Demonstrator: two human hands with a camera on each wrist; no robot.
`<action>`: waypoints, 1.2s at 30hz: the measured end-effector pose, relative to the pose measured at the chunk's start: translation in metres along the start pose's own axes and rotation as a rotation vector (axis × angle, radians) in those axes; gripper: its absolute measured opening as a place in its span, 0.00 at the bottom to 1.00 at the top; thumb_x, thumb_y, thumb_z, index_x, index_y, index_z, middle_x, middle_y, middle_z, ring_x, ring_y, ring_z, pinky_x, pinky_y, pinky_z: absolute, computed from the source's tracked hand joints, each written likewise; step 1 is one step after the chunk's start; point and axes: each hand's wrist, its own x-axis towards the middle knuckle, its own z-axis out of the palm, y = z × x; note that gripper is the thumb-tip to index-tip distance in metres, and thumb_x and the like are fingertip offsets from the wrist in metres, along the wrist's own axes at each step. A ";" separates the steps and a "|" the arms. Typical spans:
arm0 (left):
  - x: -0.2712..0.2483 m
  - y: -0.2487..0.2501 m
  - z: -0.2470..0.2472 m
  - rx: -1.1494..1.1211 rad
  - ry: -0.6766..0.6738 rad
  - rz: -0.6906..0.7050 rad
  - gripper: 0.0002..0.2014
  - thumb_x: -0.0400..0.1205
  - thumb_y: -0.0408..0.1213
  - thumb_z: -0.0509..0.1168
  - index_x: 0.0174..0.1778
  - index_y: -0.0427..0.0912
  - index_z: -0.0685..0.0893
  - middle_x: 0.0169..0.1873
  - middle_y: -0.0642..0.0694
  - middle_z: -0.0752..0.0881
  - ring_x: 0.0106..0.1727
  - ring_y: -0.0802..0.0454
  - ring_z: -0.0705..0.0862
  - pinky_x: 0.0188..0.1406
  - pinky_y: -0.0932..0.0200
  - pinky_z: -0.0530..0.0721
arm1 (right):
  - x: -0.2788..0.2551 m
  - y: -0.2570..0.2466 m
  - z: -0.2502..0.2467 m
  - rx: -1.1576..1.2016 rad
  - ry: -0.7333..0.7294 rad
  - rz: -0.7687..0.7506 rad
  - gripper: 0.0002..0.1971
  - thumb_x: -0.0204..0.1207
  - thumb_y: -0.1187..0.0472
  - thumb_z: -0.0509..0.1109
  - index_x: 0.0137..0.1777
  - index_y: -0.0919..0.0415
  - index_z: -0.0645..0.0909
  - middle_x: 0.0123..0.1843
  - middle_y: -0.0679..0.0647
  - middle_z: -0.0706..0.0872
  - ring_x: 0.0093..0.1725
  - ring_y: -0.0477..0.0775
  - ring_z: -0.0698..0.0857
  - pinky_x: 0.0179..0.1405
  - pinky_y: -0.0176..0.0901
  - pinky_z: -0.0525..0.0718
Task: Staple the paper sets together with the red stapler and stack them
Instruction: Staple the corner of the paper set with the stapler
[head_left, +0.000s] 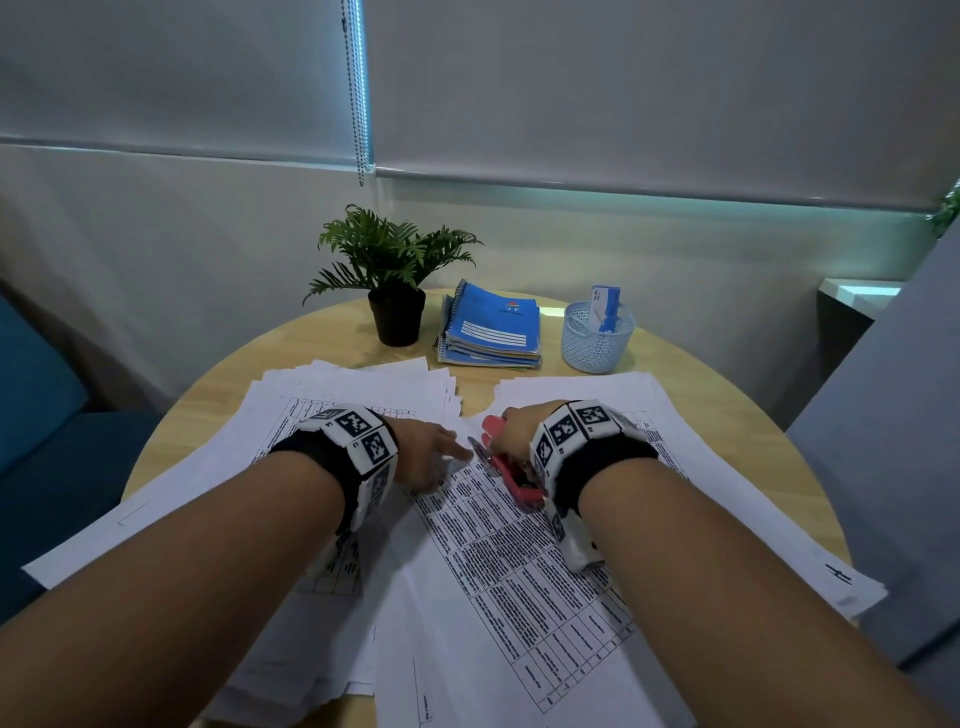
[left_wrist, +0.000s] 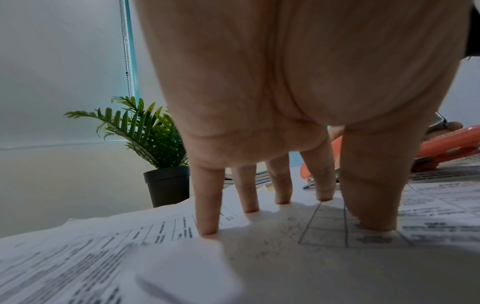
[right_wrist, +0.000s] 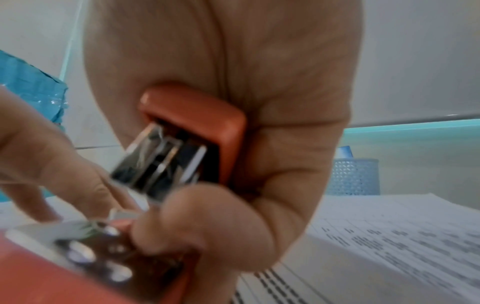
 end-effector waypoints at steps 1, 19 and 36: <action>0.000 0.000 0.000 0.001 0.003 0.003 0.26 0.85 0.39 0.55 0.81 0.54 0.60 0.81 0.48 0.58 0.81 0.50 0.59 0.77 0.56 0.56 | 0.020 0.006 0.012 -0.002 0.001 -0.009 0.35 0.52 0.28 0.71 0.61 0.36 0.68 0.60 0.49 0.83 0.51 0.65 0.82 0.48 0.71 0.79; 0.037 -0.002 -0.021 -0.071 0.085 -0.263 0.35 0.77 0.49 0.70 0.77 0.43 0.66 0.73 0.44 0.73 0.73 0.46 0.72 0.73 0.53 0.71 | -0.139 0.084 -0.034 0.081 0.054 0.169 0.22 0.83 0.48 0.57 0.70 0.63 0.70 0.66 0.59 0.78 0.64 0.60 0.79 0.60 0.49 0.79; 0.000 -0.005 -0.028 -0.475 0.533 -0.148 0.08 0.82 0.39 0.63 0.44 0.37 0.79 0.39 0.44 0.77 0.43 0.49 0.74 0.39 0.61 0.66 | -0.140 -0.012 -0.060 1.079 0.191 0.045 0.14 0.70 0.54 0.75 0.30 0.60 0.76 0.31 0.54 0.80 0.30 0.51 0.78 0.24 0.39 0.70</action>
